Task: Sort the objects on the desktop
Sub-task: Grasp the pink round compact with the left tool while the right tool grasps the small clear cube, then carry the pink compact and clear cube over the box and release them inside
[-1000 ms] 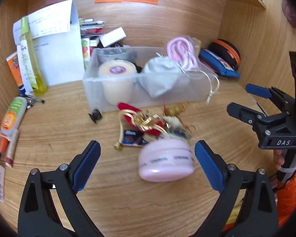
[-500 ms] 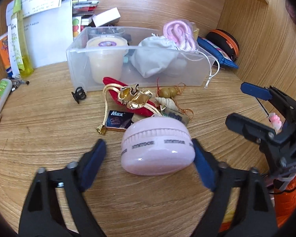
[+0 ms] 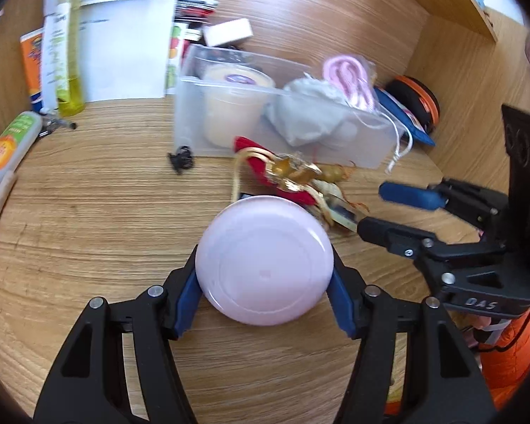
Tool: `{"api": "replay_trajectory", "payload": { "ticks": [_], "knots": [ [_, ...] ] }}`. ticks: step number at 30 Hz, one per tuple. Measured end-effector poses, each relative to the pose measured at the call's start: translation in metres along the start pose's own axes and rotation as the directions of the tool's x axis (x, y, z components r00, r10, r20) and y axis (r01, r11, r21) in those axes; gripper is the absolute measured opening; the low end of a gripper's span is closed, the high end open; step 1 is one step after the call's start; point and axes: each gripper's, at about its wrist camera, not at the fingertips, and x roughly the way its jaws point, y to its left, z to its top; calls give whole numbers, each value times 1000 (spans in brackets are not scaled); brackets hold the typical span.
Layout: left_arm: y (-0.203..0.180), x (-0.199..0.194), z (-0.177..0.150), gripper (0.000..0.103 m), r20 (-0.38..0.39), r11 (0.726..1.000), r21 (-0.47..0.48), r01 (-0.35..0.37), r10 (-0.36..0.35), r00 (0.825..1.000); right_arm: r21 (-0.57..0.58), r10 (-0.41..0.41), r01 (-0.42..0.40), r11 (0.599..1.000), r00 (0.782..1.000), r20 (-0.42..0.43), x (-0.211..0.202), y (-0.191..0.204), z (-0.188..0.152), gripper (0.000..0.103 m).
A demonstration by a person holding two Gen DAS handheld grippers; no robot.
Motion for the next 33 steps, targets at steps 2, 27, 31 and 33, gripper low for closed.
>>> {"api": "replay_trajectory", "payload": {
  "ticks": [2, 27, 31, 33],
  "knots": [
    [6, -3, 1, 62, 10, 1000, -15, -2, 2, 1000, -8, 10, -11, 1000, 1000, -24, 8, 2, 2, 38],
    [19, -9, 12, 62, 52, 999, -48, 5, -3, 999, 31, 26, -24, 999, 997, -75, 13, -20, 8, 24],
    [15, -14, 20, 62, 74, 999, -42, 2, 1, 997, 49, 33, -31, 998, 999, -26, -2, -25, 13, 24],
    [12, -18, 25, 62, 90, 999, -35, -3, 6, 996, 53, 39, -40, 998, 999, 3, -10, -26, 17, 24]
  ]
}}
